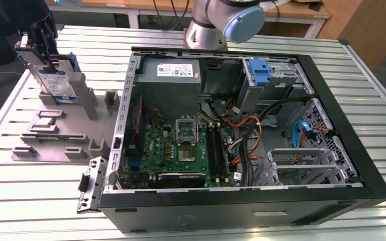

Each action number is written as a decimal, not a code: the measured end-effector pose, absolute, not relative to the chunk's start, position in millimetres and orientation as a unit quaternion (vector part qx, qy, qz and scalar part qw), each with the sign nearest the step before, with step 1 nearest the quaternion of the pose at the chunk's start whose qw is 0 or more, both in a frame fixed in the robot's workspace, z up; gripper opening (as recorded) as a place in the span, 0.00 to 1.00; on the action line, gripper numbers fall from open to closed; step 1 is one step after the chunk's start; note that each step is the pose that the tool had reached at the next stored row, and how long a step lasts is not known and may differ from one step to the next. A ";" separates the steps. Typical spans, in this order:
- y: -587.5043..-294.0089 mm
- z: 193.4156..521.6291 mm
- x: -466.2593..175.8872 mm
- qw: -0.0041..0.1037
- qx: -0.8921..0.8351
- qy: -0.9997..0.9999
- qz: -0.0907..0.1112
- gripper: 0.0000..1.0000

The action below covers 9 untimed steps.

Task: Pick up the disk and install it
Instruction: 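Pick up the disk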

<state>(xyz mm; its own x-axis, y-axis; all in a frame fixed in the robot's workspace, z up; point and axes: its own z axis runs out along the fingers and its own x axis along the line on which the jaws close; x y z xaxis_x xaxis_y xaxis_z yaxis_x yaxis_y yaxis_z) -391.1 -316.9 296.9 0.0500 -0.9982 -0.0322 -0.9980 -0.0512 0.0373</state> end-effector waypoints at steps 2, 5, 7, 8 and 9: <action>-316.9 296.9 -391.1 0.002 0.724 -0.689 -0.025 0.51; -316.9 296.9 -391.1 0.002 0.724 -0.689 -0.025 0.51; -316.9 296.9 -391.1 0.002 0.724 -0.689 -0.025 0.43; -316.9 297.0 -391.1 0.002 0.724 -0.689 -0.025 0.43; -316.9 296.9 -391.1 0.002 0.724 -0.689 -0.025 0.36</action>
